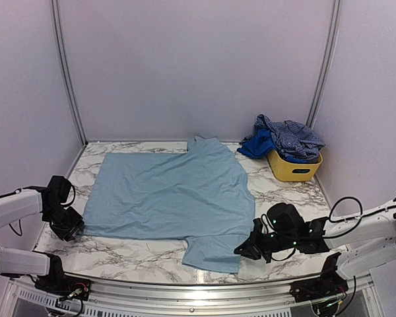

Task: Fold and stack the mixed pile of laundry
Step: Fold the flattened T-shirt at the center of the board.

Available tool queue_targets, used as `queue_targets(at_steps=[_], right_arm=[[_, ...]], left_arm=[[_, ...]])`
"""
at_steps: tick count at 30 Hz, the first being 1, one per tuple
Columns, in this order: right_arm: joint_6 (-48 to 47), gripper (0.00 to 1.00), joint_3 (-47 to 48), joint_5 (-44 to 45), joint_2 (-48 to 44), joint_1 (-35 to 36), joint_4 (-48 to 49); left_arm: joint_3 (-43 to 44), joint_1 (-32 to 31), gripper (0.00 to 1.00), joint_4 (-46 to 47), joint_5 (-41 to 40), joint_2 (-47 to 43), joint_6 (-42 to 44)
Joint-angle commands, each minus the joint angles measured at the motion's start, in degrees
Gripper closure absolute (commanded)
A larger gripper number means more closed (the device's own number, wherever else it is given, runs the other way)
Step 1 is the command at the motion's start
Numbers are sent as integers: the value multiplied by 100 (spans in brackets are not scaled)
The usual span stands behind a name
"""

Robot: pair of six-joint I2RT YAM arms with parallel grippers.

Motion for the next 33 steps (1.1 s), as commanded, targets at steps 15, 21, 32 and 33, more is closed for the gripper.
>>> queue_targets(at_steps=[15, 21, 32, 33], right_arm=[[-588, 100, 738, 217, -632, -50, -1371], [-573, 100, 797, 432, -1254, -81, -1807], [-709, 100, 966, 459, -1324, -230, -1844], [-731, 100, 987, 445, -1299, -241, -1827]], left_arm=[[-123, 6, 100, -887, 295, -1191, -209], [68, 8, 100, -1008, 386, -1083, -201], [656, 3, 100, -1108, 1041, -1203, -197], [643, 9, 100, -1132, 1100, -1107, -166]])
